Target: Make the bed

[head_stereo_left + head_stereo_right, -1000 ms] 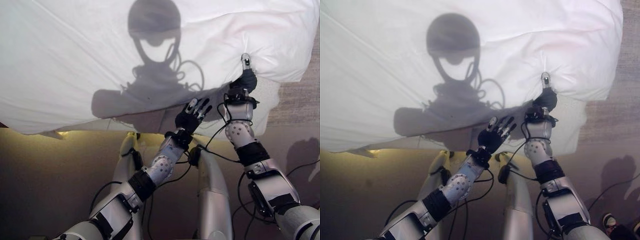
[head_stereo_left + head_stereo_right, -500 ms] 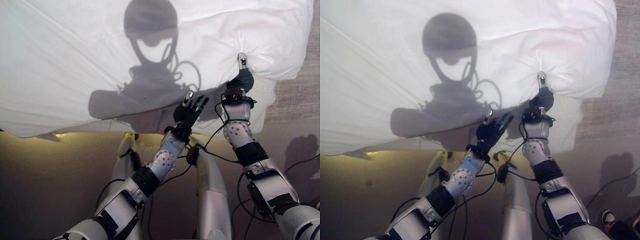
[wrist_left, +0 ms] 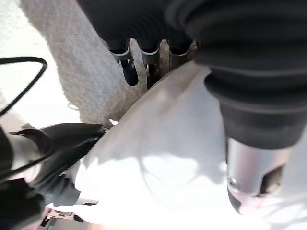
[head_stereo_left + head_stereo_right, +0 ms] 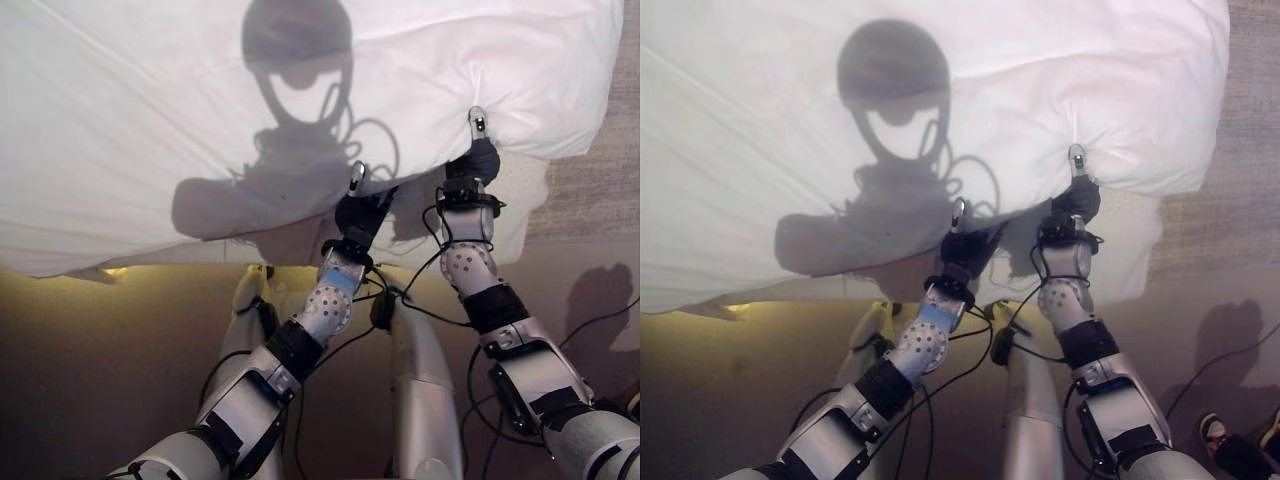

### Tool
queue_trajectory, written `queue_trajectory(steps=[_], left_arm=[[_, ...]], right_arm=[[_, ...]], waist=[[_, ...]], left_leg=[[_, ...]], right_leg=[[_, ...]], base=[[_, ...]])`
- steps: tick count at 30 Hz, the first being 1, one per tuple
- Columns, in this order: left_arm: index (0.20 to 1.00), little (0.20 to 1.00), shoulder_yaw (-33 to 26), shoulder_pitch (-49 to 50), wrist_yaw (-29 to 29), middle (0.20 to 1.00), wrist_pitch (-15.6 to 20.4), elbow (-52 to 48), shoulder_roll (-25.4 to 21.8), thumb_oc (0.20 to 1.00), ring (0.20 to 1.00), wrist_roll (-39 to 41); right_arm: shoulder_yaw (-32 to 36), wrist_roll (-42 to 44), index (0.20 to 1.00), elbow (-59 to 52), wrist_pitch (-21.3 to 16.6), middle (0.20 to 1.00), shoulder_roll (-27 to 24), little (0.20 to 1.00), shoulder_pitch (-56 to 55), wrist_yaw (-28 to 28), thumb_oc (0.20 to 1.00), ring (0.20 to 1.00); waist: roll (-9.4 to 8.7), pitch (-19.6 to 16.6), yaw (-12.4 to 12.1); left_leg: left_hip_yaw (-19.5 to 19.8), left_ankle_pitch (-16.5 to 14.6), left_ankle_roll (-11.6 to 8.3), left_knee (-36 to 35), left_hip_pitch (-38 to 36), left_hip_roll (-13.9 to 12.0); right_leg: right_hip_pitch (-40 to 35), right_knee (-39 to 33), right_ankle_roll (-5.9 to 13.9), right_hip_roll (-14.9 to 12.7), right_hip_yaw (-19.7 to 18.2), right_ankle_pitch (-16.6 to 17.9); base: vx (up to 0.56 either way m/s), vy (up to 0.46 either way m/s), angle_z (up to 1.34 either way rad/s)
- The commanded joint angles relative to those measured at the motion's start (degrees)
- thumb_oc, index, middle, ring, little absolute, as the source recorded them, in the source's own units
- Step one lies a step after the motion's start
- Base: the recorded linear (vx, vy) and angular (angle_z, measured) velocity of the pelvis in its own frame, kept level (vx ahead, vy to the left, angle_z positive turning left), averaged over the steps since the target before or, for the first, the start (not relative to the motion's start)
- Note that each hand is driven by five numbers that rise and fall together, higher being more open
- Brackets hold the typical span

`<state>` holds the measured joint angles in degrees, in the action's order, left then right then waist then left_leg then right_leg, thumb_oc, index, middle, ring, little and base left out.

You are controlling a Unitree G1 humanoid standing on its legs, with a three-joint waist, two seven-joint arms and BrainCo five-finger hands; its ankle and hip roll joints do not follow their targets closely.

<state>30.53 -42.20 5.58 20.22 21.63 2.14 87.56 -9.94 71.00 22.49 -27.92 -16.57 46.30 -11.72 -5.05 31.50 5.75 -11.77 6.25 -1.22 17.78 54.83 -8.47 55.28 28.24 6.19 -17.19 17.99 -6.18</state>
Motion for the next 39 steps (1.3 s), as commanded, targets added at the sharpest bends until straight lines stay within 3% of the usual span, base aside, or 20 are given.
queue_trajectory(steps=[1, 9, 20, 28, 39], left_arm=[[1.000, 1.000, -4.5, -2.6, 0.0, 1.000, 4.1, -0.1, 0.8, 1.000, 1.000, 0.8], [1.000, 1.000, -8.0, -0.4, 0.5, 1.000, 6.5, -3.2, -1.6, 1.000, 1.000, -0.3], [1.000, 1.000, -21.2, 9.7, 3.1, 1.000, 13.9, -12.8, -8.4, 1.000, 1.000, -4.8], [1.000, 1.000, -25.8, 10.9, 4.9, 1.000, 15.1, -14.2, -12.4, 1.000, 1.000, -9.2], [1.000, 1.000, -32.1, 11.0, 7.0, 1.000, 15.9, -13.7, -17.0, 1.000, 1.000, -13.2]], right_arm=[[2.1, -0.8, 0.200, -6.0, -1.8, 0.200, -0.9, 0.200, -0.1, 0.8, 0.200, 0.200], [3.1, -1.4, 0.200, -6.9, -2.1, 0.200, -0.8, 0.200, -1.9, 0.4, 0.200, 0.200], [7.5, -2.1, 0.200, -9.4, -2.8, 0.200, -0.6, 0.200, -7.8, 0.1, 0.200, 0.200], [8.7, -2.9, 0.200, -9.2, -1.7, 0.200, -1.9, 0.200, -9.7, 0.8, 0.200, 0.200], [11.3, -3.2, 0.200, -8.8, -0.3, 0.200, -2.7, 0.200, -12.3, 2.4, 0.200, 0.200]], waist=[[-0.83, -1.7, -1.0], [-0.49, -1.7, -1.6], [1.51, -1.7, -5.0], [2.73, -1.7, -6.1], [4.05, -1.7, -5.8]], left_leg=[[1.6, -9.2, -4.40, 8.2, 1.3, -3.3], [1.8, -9.1, -4.35, 8.1, 1.3, -3.3], [2.8, -9.1, -4.35, 7.7, 2.1, -2.8], [4.0, -9.0, -4.28, 8.2, 2.5, -2.2], [3.6, -9.5, -3.70, 9.0, 2.2, -1.7]], right_leg=[[1.9, -3.2, 6.84, -4.2, 4.1, 11.1], [1.8, -3.1, 6.79, -4.2, 4.6, 10.9], [1.5, -2.7, 6.89, -4.7, 6.4, 10.4], [1.5, -1.1, 6.73, -4.9, 6.1, 9.4], [2.2, 0.7, 6.40, -5.3, 4.7, 8.7]], base=[[0.00, 0.000, 0.00], [0.00, 0.000, 0.00], [0.00, -0.001, 0.02], [0.01, 0.011, 0.08], [0.00, 0.044, 0.04]])
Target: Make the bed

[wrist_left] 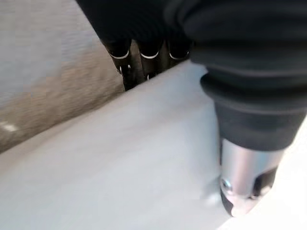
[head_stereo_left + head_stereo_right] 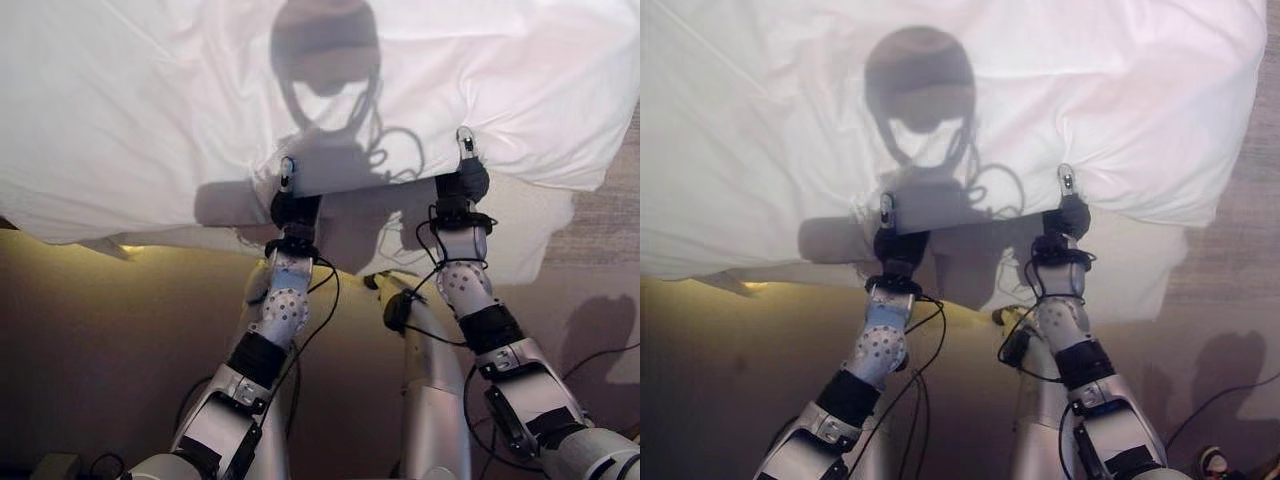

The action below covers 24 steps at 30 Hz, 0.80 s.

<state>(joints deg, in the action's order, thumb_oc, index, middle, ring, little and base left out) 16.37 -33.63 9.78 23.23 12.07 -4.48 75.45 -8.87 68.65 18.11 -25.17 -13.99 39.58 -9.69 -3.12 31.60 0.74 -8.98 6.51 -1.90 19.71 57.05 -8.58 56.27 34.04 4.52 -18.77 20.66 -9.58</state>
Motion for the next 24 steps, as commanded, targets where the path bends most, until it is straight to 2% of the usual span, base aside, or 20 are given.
queue_trajectory(steps=[1, 10, 18, 24], left_arm=[[1.000, 1.000, -18.1, 2.6, 2.8, 1.000, 12.8, -4.3, -10.6, 1.000, 1.000, -1.4], [1.000, 1.000, -20.5, 3.9, 3.3, 1.000, 12.7, -5.5, -11.9, 1.000, 1.000, -4.1], [1.000, 1.000, -23.7, 5.6, 4.7, 1.000, 14.8, -6.7, -11.8, 1.000, 1.000, -5.0], [1.000, 1.000, -25.5, 6.7, 5.5, 1.000, 14.9, -6.5, -13.2, 1.000, 1.000, -6.2]], right_arm=[[10.4, -1.0, 0.200, -4.4, -2.9, 0.200, -5.3, 0.200, -5.8, 0.4, 0.200, 0.200], [11.1, -1.4, 0.200, -4.1, -2.6, 0.200, -6.0, 0.200, -7.0, 0.8, 0.200, 0.200], [13.2, -1.5, 0.200, -3.7, -3.6, 0.200, -6.1, 0.200, -7.3, -0.2, 0.200, 0.200], [14.1, -2.0, 0.200, -3.9, -3.9, 0.200, -7.1, 0.200, -7.3, -0.5, 0.200, 0.200]], waist=[[2.19, -1.8, -0.6], [2.56, -1.8, -0.3], [2.99, -1.8, -0.4], [3.41, -1.8, -0.5]], left_leg=[[0.8, -9.8, -2.99, 7.1, 0.0, -1.6], [0.4, -10.1, -2.78, 8.0, 0.0, -1.5], [0.0, -10.3, -2.80, 8.1, -0.2, -1.5], [0.1, -10.3, -2.68, 8.3, -0.1, -1.4]], right_leg=[[1.2, -4.9, 8.03, -3.7, 1.9, 12.1], [1.8, -3.9, 7.84, -4.0, 1.2, 11.8], [2.0, -3.8, 7.92, -4.1, 0.8, 11.8], [2.1, -3.3, 7.95, -4.1, 0.6, 11.6]], base=[[0.00, 0.043, 0.05], [0.00, 0.021, 0.01], [0.00, 0.004, 0.00], [0.00, 0.000, 0.00]])
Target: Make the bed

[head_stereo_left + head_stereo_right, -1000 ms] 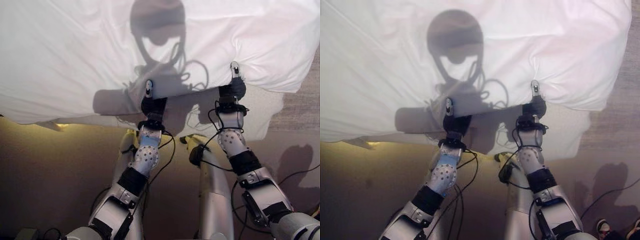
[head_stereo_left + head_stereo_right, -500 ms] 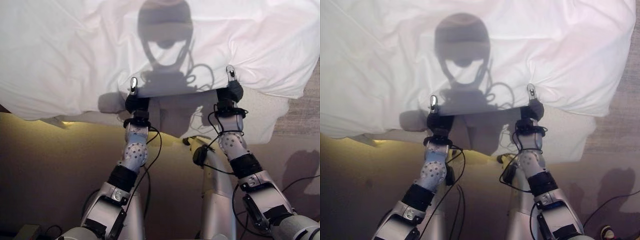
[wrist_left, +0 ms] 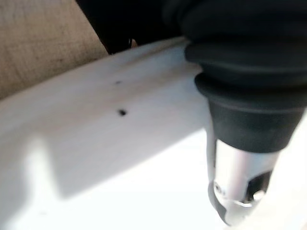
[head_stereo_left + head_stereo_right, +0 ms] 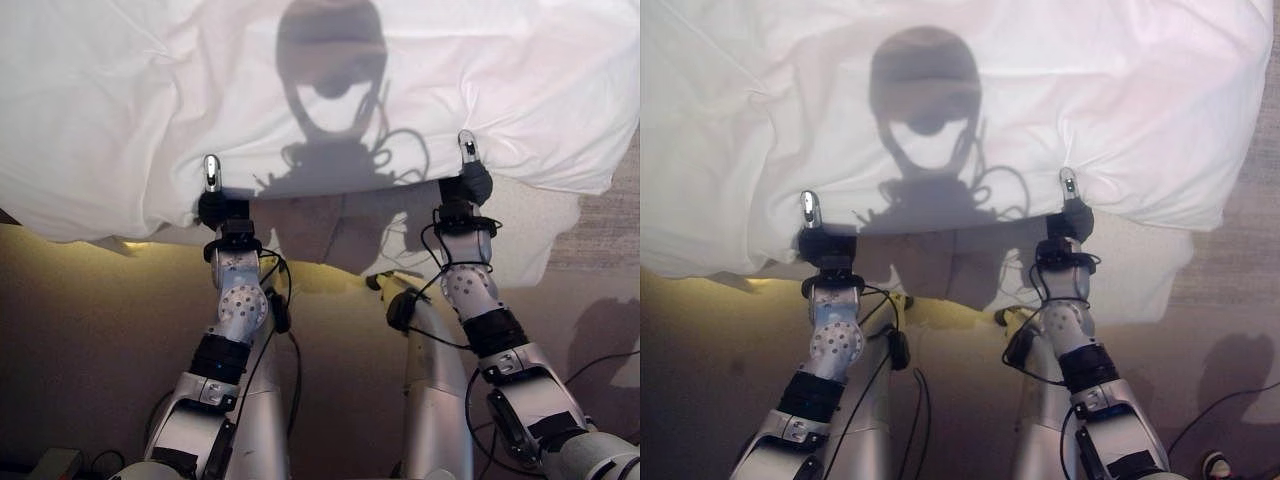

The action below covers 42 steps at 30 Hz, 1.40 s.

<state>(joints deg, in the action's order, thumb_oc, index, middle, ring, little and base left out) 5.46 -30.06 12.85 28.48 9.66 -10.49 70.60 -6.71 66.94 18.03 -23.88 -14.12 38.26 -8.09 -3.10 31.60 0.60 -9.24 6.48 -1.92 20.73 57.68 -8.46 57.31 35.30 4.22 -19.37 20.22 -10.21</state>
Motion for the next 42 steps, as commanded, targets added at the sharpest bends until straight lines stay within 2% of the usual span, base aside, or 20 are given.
queue_trajectory(steps=[1, 6, 7, 8, 20, 26, 31, 33, 34, 35, 37, 39, 40, 41, 42], left_arm=[[1.000, 1.000, -14.7, 3.0, 2.4, 1.000, 9.6, -4.0, -7.5, 1.000, 1.000, -1.5], [1.000, 1.000, -15.1, 2.7, 2.6, 1.000, 9.4, -3.5, -8.3, 1.000, 1.000, -1.8], [0.451, 0.451, -15.2, 2.8, 2.5, 0.451, 9.1, -3.1, -8.9, 0.451, 0.451, -2.1], [0.200, 0.200, -15.2, 2.8, 2.6, 0.200, 9.1, -3.0, -8.9, 0.200, 0.200, -2.1], [0.200, 0.200, -12.6, 4.4, 2.6, 0.200, 4.6, -0.5, -12.1, 0.200, 0.200, -8.0], [0.200, 0.200, -12.8, 6.8, 1.8, 0.200, 3.3, -2.1, -15.0, 0.200, 0.200, -10.9], [0.200, 0.200, -13.9, 9.1, -0.2, 0.200, 3.0, -2.6, -16.5, 0.200, 0.200, -10.0], [0.200, 0.200, -14.3, 9.5, -0.9, 0.200, 2.5, -2.4, -17.7, 0.200, 0.200, -10.0], [0.200, 0.200, -14.3, 9.6, -1.0, 0.200, 2.5, -2.3, -17.8, 0.200, 0.200, -9.9], [0.200, 0.200, -14.3, 9.8, -1.5, 0.200, 2.4, -2.0, -18.0, 0.200, 0.200, -9.6], [0.200, 0.200, -14.5, 10.1, -1.6, 0.200, 2.5, -1.8, -18.2, 0.200, 0.200, -9.7], [0.200, 0.200, -15.4, 11.1, -2.0, 0.200, 2.2, -1.7, -18.9, 0.200, 0.200, -9.7], [0.200, 0.200, -15.4, 11.3, -2.1, 0.200, 2.2, -1.7, -19.0, 0.200, 0.200, -9.6], [0.200, 0.200, -16.3, 12.2, -2.5, 0.200, 2.1, -2.1, -18.8, 0.200, 0.200, -9.2], [0.200, 0.200, -16.5, 12.7, -2.8, 0.200, 2.0, -2.1, -18.7, 0.200, 0.200, -9.0]], right_arm=[[11.9, -0.4, 0.200, -3.7, -5.1, 0.200, -7.1, 0.200, -5.9, -2.1, 0.200, 0.200], [11.6, -0.4, 0.200, -3.7, -5.0, 0.200, -7.4, 0.200, -5.7, -2.0, 0.200, 0.200], [11.5, -0.5, 0.200, -3.8, -4.8, 0.200, -7.5, 0.200, -5.8, -1.8, 0.200, 0.200], [11.5, -0.5, 0.200, -3.8, -4.8, 0.200, -7.5, 0.200, -5.8, -1.8, 0.200, 0.200], [10.8, -3.0, 0.200, -3.8, -4.4, 0.200, -8.7, 0.200, -5.5, -2.1, 0.200, 0.200], [11.7, -4.2, 0.200, -3.7, -4.4, 0.200, -10.9, 0.200, -6.9, -3.1, 0.200, 0.200], [14.0, -4.1, 0.200, -5.5, -4.3, 0.200, -11.6, 0.200, -11.0, -2.5, 0.200, 0.200], [14.9, -5.2, 0.200, -5.9, -3.2, 0.200, -12.2, 0.200, -13.5, -2.4, 0.200, 0.200], [14.9, -5.2, 0.200, -6.0, -3.1, 0.200, -12.1, 0.200, -13.6, -2.4, 0.200, 0.200], [15.1, -5.2, 0.200, -6.5, -2.9, 0.200, -12.0, 0.200, -15.1, -1.9, 0.200, 0.200], [15.1, -5.0, 0.200, -7.0, -3.3, 0.200, -10.6, 0.200, -16.6, -1.8, 0.200, 0.200], [14.8, -4.2, 0.200, -6.9, -3.2, 0.200, -9.4, 0.200, -17.5, -1.2, 0.200, 0.200], [14.8, -4.1, 0.200, -6.8, -3.2, 0.200, -9.4, 0.200, -17.6, -1.1, 0.200, 0.200], [13.8, -3.3, 0.200, -6.4, -2.9, 0.200, -8.3, 0.200, -17.4, 0.0, 0.200, 0.200], [13.7, -3.0, 0.200, -6.1, -2.7, 0.200, -8.0, 0.200, -17.6, 0.4, 0.200, 0.200]], waist=[[3.46, -1.8, -0.4], [3.51, -1.8, -0.2], [3.50, -1.8, -0.2], [3.46, -1.8, -0.2], [3.35, -1.8, 0.1], [3.51, -1.8, 0.1], [3.52, -1.8, 0.6], [4.13, -1.8, 1.3], [4.08, -1.8, 1.3], [4.52, -1.8, 1.8], [5.44, -1.8, 2.1], [5.90, -1.8, 1.5], [5.67, -1.8, 1.5], [5.37, -1.8, 0.5], [4.89, -1.8, 0.2]], left_leg=[[0.4, -10.3, -2.65, 7.2, -0.7, -1.5], [0.4, -10.3, -2.59, 7.6, -0.6, -1.5], [0.3, -10.3, -2.59, 7.6, -0.7, -1.5], [0.3, -10.3, -2.59, 7.5, -0.7, -1.5], [-0.1, -10.4, -2.27, 7.8, -1.2, -1.5], [-0.7, -10.3, -2.04, 6.2, -4.0, -0.2], [-2.2, -12.0, -1.03, 6.6, -7.2, 2.2], [-3.3, -13.3, -0.31, 7.7, -8.5, 3.9], [-3.4, -13.3, -0.24, 7.6, -8.6, 4.0], [-4.1, -13.6, 0.02, 7.6, -9.6, 5.1], [-3.9, -13.1, 1.10, 7.1, -10.9, 6.3], [-5.4, -13.0, 3.13, 7.1, -12.8, 7.2], [-5.5, -13.4, 3.15, 7.3, -13.0, 7.3], [-9.0, -12.8, 4.83, 6.2, -14.9, 8.1], [-9.6, -12.8, 5.13, 5.6, -15.2, 8.3]], right_leg=[[1.1, -4.5, 8.26, -3.5, 1.0, 12.2], [1.4, -4.0, 8.18, -3.5, 0.7, 12.1], [1.4, -4.0, 8.18, -3.5, 0.6, 12.1], [1.4, -4.0, 8.18, -3.5, 0.6, 12.1], [1.1, -4.6, 8.05, -3.2, 0.1, 12.8], [-1.8, -7.4, 9.26, -3.7, 0.2, 14.9], [-4.3, -8.3, 10.35, -5.9, -1.7, 18.2], [-6.2, -9.0, 10.78, -7.7, -3.0, 21.0], [-6.3, -9.1, 10.78, -7.7, -3.0, 21.1], [-7.2, -9.4, 10.78, -8.7, -4.3, 23.0], [-7.4, -5.9, 10.78, -8.3, -6.3, 22.5], [-6.9, 5.8, 10.35, -6.8, -5.4, 19.0], [-6.7, 6.5, 10.35, -7.1, -5.7, 18.4], [-7.3, 16.0, 9.68, -5.0, -0.4, 15.5], [-7.8, 15.1, 9.57, -4.6, 0.8, 13.8]], base=[[0.00, 0.000, 0.00], [0.00, 0.000, 0.00], [0.00, 0.000, 0.00], [0.00, 0.000, 0.00], [0.00, 0.007, 0.00], [-0.01, 0.073, -0.01], [-0.01, 0.145, 0.06], [-0.01, 0.222, 0.09], [-0.02, 0.308, 0.16], [-0.02, 0.216, 0.13], [-0.05, 0.352, 0.22], [-0.05, 0.382, 0.25], [-0.04, 0.463, -0.07], [-0.03, 0.329, -0.33], [-0.03, 0.377, -0.49]])
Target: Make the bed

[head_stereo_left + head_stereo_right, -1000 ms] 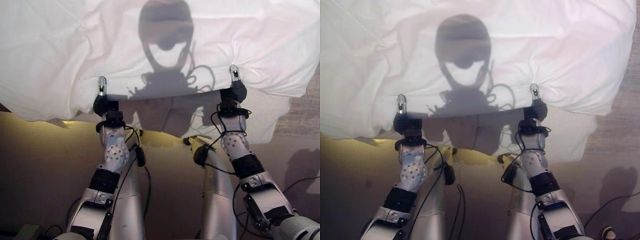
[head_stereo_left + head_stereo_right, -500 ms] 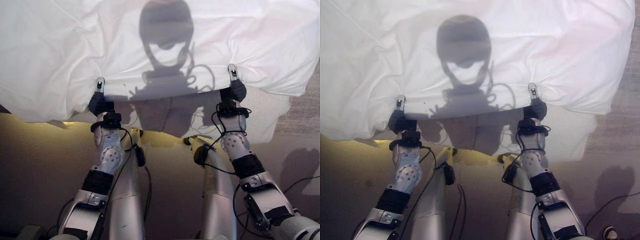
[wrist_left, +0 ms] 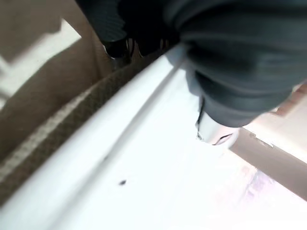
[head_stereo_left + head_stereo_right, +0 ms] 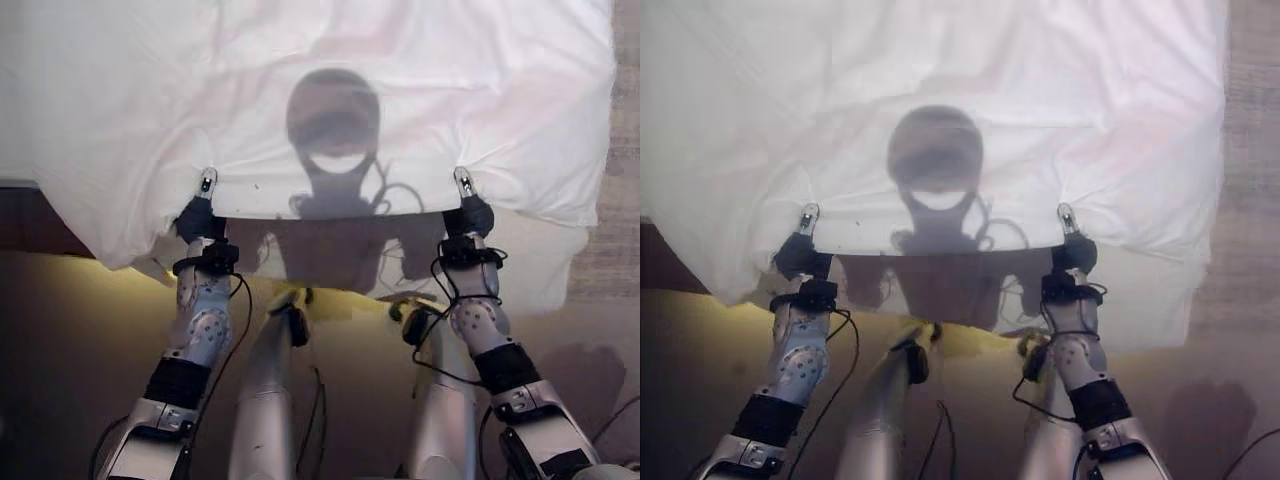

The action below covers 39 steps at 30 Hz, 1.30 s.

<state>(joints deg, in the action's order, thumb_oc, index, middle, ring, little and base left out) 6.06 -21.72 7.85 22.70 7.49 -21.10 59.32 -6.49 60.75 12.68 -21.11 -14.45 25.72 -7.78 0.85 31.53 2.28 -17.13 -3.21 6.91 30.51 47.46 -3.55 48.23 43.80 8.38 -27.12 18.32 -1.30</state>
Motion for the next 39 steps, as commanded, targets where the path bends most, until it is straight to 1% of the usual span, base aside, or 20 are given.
queue_trajectory(steps=[1, 4, 5, 10, 14, 17, 19, 20, 22, 23, 24, 25, 26, 27, 28, 30, 32, 35, 38, 39], left_arm=[[0.200, 0.200, -18.0, 5.7, 1.9, 0.200, 7.6, -0.1, -8.1, 0.200, 0.200, 2.7], [0.200, 0.200, -19.3, 7.5, 1.4, 0.200, 7.7, 0.1, -8.0, 0.200, 0.200, 3.7], [0.200, 0.200, -21.0, 9.4, 0.9, 0.200, 8.1, -0.5, -8.0, 0.200, 0.200, 4.4], [0.200, 0.200, -23.3, 13.5, -1.5, 0.200, 7.3, -0.3, -8.2, 0.200, 0.200, 4.3], [0.200, 0.200, -22.9, 15.2, -2.3, 0.200, 5.6, 0.0, -8.9, 0.200, 0.200, 2.1], [0.200, 0.200, -22.1, 15.4, -3.2, 0.200, 4.7, 0.6, -10.2, 0.200, 0.200, -1.2], [0.200, 0.200, -21.1, 16.0, -3.6, 0.200, 4.1, -0.2, -10.3, 0.200, 0.200, -3.4], [0.200, 0.200, -20.8, 15.6, -3.6, 0.200, 3.7, -1.0, -11.7, 0.200, 0.200, -5.3], [0.200, 0.200, -20.5, 15.5, -3.9, 0.200, 3.7, -1.4, -12.4, 0.200, 0.200, -5.4], [0.200, 0.200, -21.0, 15.1, -3.2, 0.200, 3.8, -1.7, -15.0, 0.200, 0.200, -6.2], [0.200, 0.200, -21.0, 15.1, -3.2, 0.200, 3.8, -1.7, -15.0, 0.200, 0.200, -6.2], [0.200, 0.200, -21.4, 14.9, -3.0, 0.200, 3.7, -2.5, -16.3, 0.200, 0.200, -5.8], [0.200, 0.200, -21.4, 15.0, -3.0, 0.200, 3.6, -2.5, -16.4, 0.200, 0.200, -5.7], [0.200, 0.200, -20.1, 13.3, -2.7, 0.200, 3.1, -2.1, -18.8, 0.200, 0.200, -6.8], [0.200, 0.200, -18.7, 12.2, -2.5, 0.200, 2.8, -2.0, -19.9, 0.200, 0.200, -7.7], [0.200, 0.200, -16.9, 11.4, -3.2, 0.200, 2.9, -3.2, -20.0, 0.200, 0.200, -8.1], [0.200, 0.200, -15.4, 10.9, -3.4, 0.200, 2.6, -5.2, -19.3, 0.200, 0.200, -9.4], [0.200, 0.200, -12.7, 10.8, -4.3, 0.200, 1.8, -6.7, -19.4, 0.200, 0.200, -12.8], [0.200, 0.200, -13.3, 11.8, -3.7, 0.200, 1.1, -8.4, -19.5, 0.200, 0.200, -14.8], [0.200, 0.200, -13.1, 11.6, -3.7, 0.200, 1.4, -9.1, -19.3, 0.200, 0.200, -14.8]], right_arm=[[13.0, 3.3, 0.200, -0.1, -4.9, 0.200, -7.4, 0.200, -5.2, 0.6, 0.200, 0.200], [12.3, 4.0, 0.200, 1.5, -4.4, 0.200, -7.0, 0.200, -4.9, 1.5, 0.200, 0.200], [11.3, 4.6, 0.200, 2.4, -4.3, 0.200, -6.7, 0.200, -3.8, 1.9, 0.200, 0.200], [9.1, 4.0, 0.200, 5.6, -2.1, 0.200, -8.4, 0.200, -2.0, 3.9, 0.200, 0.200], [9.1, 3.8, 0.200, 6.5, -2.0, 0.200, -9.1, 0.200, -2.5, 4.2, 0.200, 0.200], [9.8, 2.9, 0.200, 6.4, -1.9, 0.200, -10.3, 0.200, -3.4, 5.0, 0.200, 0.200], [8.9, 0.4, 0.200, 6.3, -1.1, 0.200, -11.9, 0.200, -3.7, 4.8, 0.200, 0.200], [9.4, -2.6, 0.200, 5.6, -0.5, 0.200, -14.7, 0.200, -5.0, 4.4, 0.200, 0.200], [9.4, -3.4, 0.200, 5.2, -0.1, 0.200, -15.3, 0.200, -5.2, 4.0, 0.200, 0.200], [9.2, -4.2, 0.200, 3.6, 0.9, 0.200, -16.3, 0.200, -5.6, 3.7, 0.200, 0.200], [9.2, -4.3, 0.200, 3.4, 1.0, 0.200, -16.3, 0.200, -5.8, 3.6, 0.200, 0.200], [9.7, -3.8, 0.200, 2.2, 1.5, 0.200, -16.3, 0.200, -7.3, 3.8, 0.200, 0.200], [9.7, -3.8, 0.200, 2.1, 1.5, 0.200, -16.3, 0.200, -7.5, 3.8, 0.200, 0.200], [10.7, -3.6, 0.200, 1.7, 1.3, 0.200, -16.7, 0.200, -9.4, 2.7, 0.200, 0.200], [11.6, -3.7, 0.200, 1.1, 0.9, 0.200, -16.8, 0.200, -10.9, 2.0, 0.200, 0.200], [13.1, -4.2, 0.200, 0.3, 0.9, 0.200, -17.1, 0.200, -11.6, 0.9, 0.200, 0.200], [15.9, -4.9, 0.200, -1.3, 0.1, 0.200, -17.0, 0.200, -13.5, -0.5, 0.200, 0.200], [17.7, -7.2, 0.200, -1.2, -0.1, 0.200, -16.2, 0.200, -14.7, -2.1, 0.200, 0.200], [19.4, -7.2, 0.200, -2.0, -0.7, 0.200, -13.6, 0.200, -16.2, -2.3, 0.200, 0.200], [17.9, -7.2, 0.200, -1.8, -0.9, 0.200, -11.6, 0.200, -15.1, -2.0, 0.200, 0.200]], waist=[[0.37, -1.7, -2.5], [-0.65, -1.7, -4.9], [-1.26, -1.7, -8.6], [-1.29, -1.7, -13.0], [-0.50, -2.1, -14.1], [-0.36, -1.7, -14.4], [-0.98, -1.7, -14.8], [-2.13, -1.7, -12.9], [-1.58, -1.7, -12.1], [-0.74, -1.7, -10.8], [-0.88, -1.7, -10.7], [-0.82, -1.7, -9.2], [-1.05, -1.7, -9.2], [-0.85, -1.7, -7.2], [-0.68, -1.7, -6.2], [-0.12, -1.7, -5.6], [-0.13, -1.7, -4.5], [1.08, -1.7, -3.3], [1.74, -1.7, -1.9], [1.68, -1.7, -1.1]], left_leg=[[-3.0, -2.1, -3.71, -5.6, -6.2, 3.3], [-4.5, 0.3, -4.40, -9.4, -9.3, 3.1], [-5.7, 2.6, -5.19, -13.0, -11.1, 2.5], [-6.6, 8.8, -8.39, -19.1, -13.8, 0.7], [-5.3, 14.0, -11.82, -22.1, -15.4, -0.6], [-2.3, 13.8, -13.37, -19.6, -14.7, 0.3], [3.3, 7.3, -12.01, -8.7, -14.4, 2.0], [4.8, 2.7, -11.18, 3.3, -15.2, -2.0], [7.1, 0.4, -11.01, 6.1, -15.2, -4.5], [12.5, 0.2, -11.05, 1.3, -18.2, -8.2], [12.4, 0.3, -11.02, 0.8, -18.6, -7.9], [13.8, 2.5, -11.76, -7.2, -21.1, -13.8], [13.5, 2.9, -11.81, -8.1, -21.7, -13.5], [11.3, 9.5, -14.49, -17.1, -23.6, -19.6], [10.8, 11.1, -15.66, -19.2, -24.0, -19.6], [12.6, 7.2, -16.23, -19.7, -24.3, -15.9], [12.0, 2.7, -15.50, -11.2, -19.1, -10.9], [11.7, -2.3, -12.32, -4.9, -16.4, -4.5], [9.6, -2.2, -8.95, -3.9, -16.4, 0.0], [8.0, -1.8, -7.67, -5.7, -17.8, 2.4]], right_leg=[[-1.7, 6.5, 4.44, 4.2, 5.7, 1.3], [-9.1, 3.7, 2.24, 7.3, 10.0, -4.2], [-17.3, 0.5, 0.21, 8.8, 13.4, -8.6], [-24.5, -12.4, -3.90, 18.4, 12.3, -14.6], [-28.9, -21.4, -6.34, 22.9, 13.2, -14.2], [-31.0, -25.1, -6.69, 24.4, 12.8, -12.7], [-32.0, -25.4, -6.89, 21.9, 13.4, -11.3], [-29.6, -23.4, -6.74, 17.4, 14.4, -9.2], [-28.3, -21.4, -5.92, 15.4, 14.8, -9.1], [-25.6, -17.8, -3.90, 11.6, 13.1, -7.6], [-25.6, -17.6, -3.71, 11.3, 13.0, -7.6], [-25.1, -15.8, -1.97, 7.9, 11.1, -6.3], [-25.1, -15.7, -1.85, 7.7, 10.9, -6.3], [-24.3, -14.4, 0.73, 3.2, 9.5, -4.4], [-24.1, -14.6, 1.60, 1.4, 8.6, -2.9], [-22.1, -15.1, 3.88, -2.9, 5.9, 2.1], [-23.0, -16.9, 4.87, -7.6, 4.8, 6.4], [-25.5, -15.6, 5.88, -13.7, 4.9, 13.8], [-24.8, -1.1, 3.77, -12.7, 3.4, 8.0], [-21.3, 3.3, 2.04, -5.1, 4.5, 3.3]], base=[[0.00, 0.053, -0.39], [-0.06, 0.105, -0.38], [-0.10, 0.041, -0.17], [-0.15, 0.026, -0.94], [-0.11, -0.068, -0.74], [-0.11, -0.065, 0.25], [-0.17, 0.043, 0.23], [-0.17, 0.172, 0.12], [-0.10, 0.313, 0.25], [-0.05, 0.357, 0.37], [-0.05, 0.713, 0.37], [0.00, 0.359, 0.22], [-0.01, 0.751, 0.33], [-0.01, 0.575, 0.36], [-0.04, 0.810, 0.70], [-0.08, 0.603, 0.86], [-0.03, 0.530, 0.22], [0.12, 0.588, 1.05], [0.09, 0.537, 0.76], [0.08, 0.768, 0.79]])
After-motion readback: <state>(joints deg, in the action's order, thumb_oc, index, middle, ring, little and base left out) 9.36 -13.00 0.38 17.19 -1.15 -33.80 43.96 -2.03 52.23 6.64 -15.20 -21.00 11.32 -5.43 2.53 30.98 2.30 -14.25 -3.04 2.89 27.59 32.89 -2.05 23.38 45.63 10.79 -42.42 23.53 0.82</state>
